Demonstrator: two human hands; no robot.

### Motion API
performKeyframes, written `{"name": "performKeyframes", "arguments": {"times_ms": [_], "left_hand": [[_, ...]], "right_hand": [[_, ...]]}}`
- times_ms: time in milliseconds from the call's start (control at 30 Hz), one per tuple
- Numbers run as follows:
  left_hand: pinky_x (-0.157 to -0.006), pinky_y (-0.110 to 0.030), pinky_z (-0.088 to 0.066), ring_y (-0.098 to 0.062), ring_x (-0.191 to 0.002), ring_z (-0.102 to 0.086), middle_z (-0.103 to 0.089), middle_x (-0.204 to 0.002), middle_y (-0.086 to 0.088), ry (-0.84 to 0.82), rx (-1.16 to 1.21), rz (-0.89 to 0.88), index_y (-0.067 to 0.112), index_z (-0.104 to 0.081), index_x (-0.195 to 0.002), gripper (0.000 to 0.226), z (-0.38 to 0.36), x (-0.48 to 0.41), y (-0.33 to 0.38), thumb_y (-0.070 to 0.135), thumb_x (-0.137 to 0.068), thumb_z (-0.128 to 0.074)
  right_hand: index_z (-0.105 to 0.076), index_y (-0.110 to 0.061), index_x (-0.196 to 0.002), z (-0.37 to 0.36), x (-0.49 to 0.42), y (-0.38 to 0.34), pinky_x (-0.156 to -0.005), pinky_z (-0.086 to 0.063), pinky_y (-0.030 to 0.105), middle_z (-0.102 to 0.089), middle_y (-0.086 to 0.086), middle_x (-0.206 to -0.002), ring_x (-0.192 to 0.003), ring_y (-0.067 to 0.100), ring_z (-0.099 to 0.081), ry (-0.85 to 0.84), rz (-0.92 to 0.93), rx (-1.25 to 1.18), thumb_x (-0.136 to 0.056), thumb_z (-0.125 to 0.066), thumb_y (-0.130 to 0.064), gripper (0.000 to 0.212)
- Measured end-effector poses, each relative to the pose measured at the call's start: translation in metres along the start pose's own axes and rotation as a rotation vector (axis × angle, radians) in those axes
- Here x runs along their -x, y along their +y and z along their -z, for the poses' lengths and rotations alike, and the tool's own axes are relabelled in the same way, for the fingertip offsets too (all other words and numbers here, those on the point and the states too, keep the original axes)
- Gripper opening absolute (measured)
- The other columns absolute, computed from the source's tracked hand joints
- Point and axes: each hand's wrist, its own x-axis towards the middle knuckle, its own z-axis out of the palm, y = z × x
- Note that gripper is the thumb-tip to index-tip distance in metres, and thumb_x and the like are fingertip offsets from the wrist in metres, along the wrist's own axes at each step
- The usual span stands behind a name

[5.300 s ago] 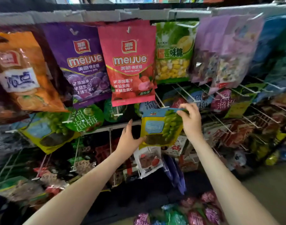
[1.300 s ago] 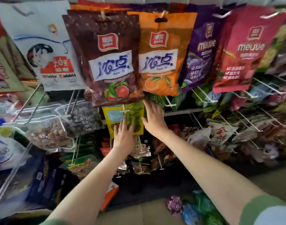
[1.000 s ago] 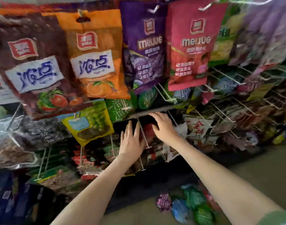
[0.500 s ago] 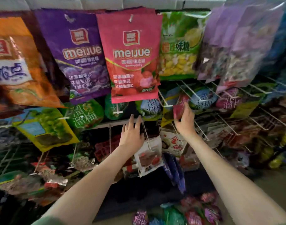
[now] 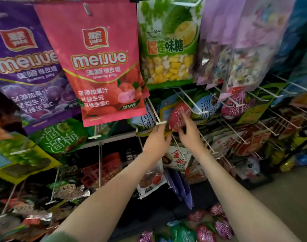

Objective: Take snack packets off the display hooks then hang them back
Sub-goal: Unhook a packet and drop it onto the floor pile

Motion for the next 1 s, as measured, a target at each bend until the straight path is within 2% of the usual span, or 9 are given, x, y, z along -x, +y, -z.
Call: {"name": "performKeyframes", "arguments": {"times_ms": [100, 167, 233, 333, 500, 667, 833, 900, 1000], "left_hand": [[-0.077, -0.036, -0.048, -0.032, -0.106, -0.057, -0.044, -0.137, -0.017, 0.014, 0.007, 0.062, 0.014, -0.017, -0.148, 0.062, -0.013, -0.028, 0.016, 0.029, -0.096, -0.047], [-0.082, -0.039, -0.046, -0.035, -0.112, -0.054, -0.039, -0.14, -0.018, 0.036, -0.014, 0.114, 0.011, -0.02, -0.146, 0.06, -0.023, -0.048, 0.02, 0.031, -0.096, -0.048], [-0.081, -0.039, -0.045, -0.035, -0.111, -0.054, -0.05, -0.129, -0.018, 0.081, 0.028, 0.144, 0.01, -0.034, -0.139, 0.049, -0.031, -0.064, 0.022, 0.029, -0.096, -0.049], [-0.058, -0.033, -0.041, -0.034, -0.086, -0.061, -0.062, -0.099, -0.015, 0.158, 0.149, 0.168, 0.009, -0.046, -0.127, 0.031, -0.037, -0.074, 0.027, 0.018, -0.097, -0.043], [-0.039, -0.017, -0.031, -0.014, -0.052, -0.047, -0.05, -0.068, 0.003, 0.124, 0.226, 0.182, 0.007, -0.043, -0.134, 0.035, -0.03, -0.059, 0.031, 0.015, -0.1, -0.038], [-0.07, -0.038, -0.052, -0.018, -0.077, -0.059, -0.058, -0.095, 0.0, -0.019, 0.305, 0.207, 0.013, -0.035, -0.142, 0.044, -0.017, -0.029, 0.039, 0.025, -0.1, -0.04], [-0.068, -0.033, -0.053, -0.015, -0.076, -0.057, -0.057, -0.091, 0.001, -0.057, 0.374, 0.182, 0.011, -0.037, -0.14, 0.043, -0.01, -0.007, 0.053, 0.026, -0.1, -0.04], [-0.08, -0.031, -0.049, -0.016, -0.091, -0.055, -0.058, -0.112, -0.005, -0.059, 0.388, 0.189, 0.012, -0.033, -0.143, 0.045, -0.008, -0.004, 0.058, 0.026, -0.101, -0.04], [-0.081, -0.02, -0.035, -0.021, -0.116, -0.05, -0.049, -0.135, -0.007, -0.063, 0.401, 0.209, 0.012, -0.03, -0.145, 0.047, -0.008, 0.0, 0.064, 0.027, -0.101, -0.039]], "right_hand": [[-0.024, -0.017, -0.147, 0.005, 0.001, 0.019, -0.114, -0.027, 0.039, -0.034, 0.008, -0.147, -0.136, 0.023, -0.03, 0.058, -0.021, 0.017, -0.086, -0.054, -0.002, 0.07], [-0.022, -0.019, -0.147, 0.012, 0.001, 0.025, -0.115, -0.025, 0.041, -0.031, 0.005, -0.149, -0.138, 0.021, -0.027, 0.059, -0.055, 0.0, -0.086, -0.055, -0.003, 0.071], [-0.019, -0.019, -0.148, 0.02, 0.004, 0.03, -0.115, -0.017, 0.029, -0.022, 0.005, -0.153, -0.142, 0.02, -0.018, 0.052, -0.121, -0.002, -0.089, -0.055, -0.007, 0.071], [-0.016, -0.019, -0.149, 0.034, 0.008, 0.036, -0.103, -0.012, 0.013, -0.017, 0.002, -0.155, -0.143, 0.015, -0.013, 0.051, -0.167, -0.029, -0.091, -0.055, -0.011, 0.07], [-0.022, -0.021, -0.147, 0.061, 0.007, 0.038, -0.115, -0.022, 0.037, -0.026, 0.001, -0.152, -0.14, 0.017, -0.022, 0.091, -0.175, -0.116, -0.09, -0.06, -0.019, 0.069], [-0.026, -0.029, -0.145, 0.086, 0.006, 0.023, -0.11, -0.027, 0.033, -0.028, -0.003, -0.151, -0.138, 0.013, -0.026, 0.076, -0.175, -0.17, -0.086, -0.065, -0.025, 0.071], [-0.051, -0.023, -0.128, 0.101, 0.026, 0.012, -0.089, -0.049, 0.026, -0.058, -0.002, -0.122, -0.113, 0.014, -0.055, -0.044, -0.214, -0.317, -0.088, -0.063, -0.025, 0.042], [-0.058, -0.019, -0.116, 0.103, 0.033, 0.009, -0.074, -0.049, 0.019, -0.062, -0.002, -0.108, -0.099, 0.012, -0.061, -0.012, -0.237, -0.391, -0.088, -0.063, -0.023, 0.029], [-0.061, -0.021, -0.103, 0.108, 0.041, 0.008, -0.077, -0.051, 0.03, -0.064, -0.001, -0.102, -0.095, 0.016, -0.062, 0.03, -0.264, -0.455, -0.085, -0.065, -0.02, 0.018]]}}
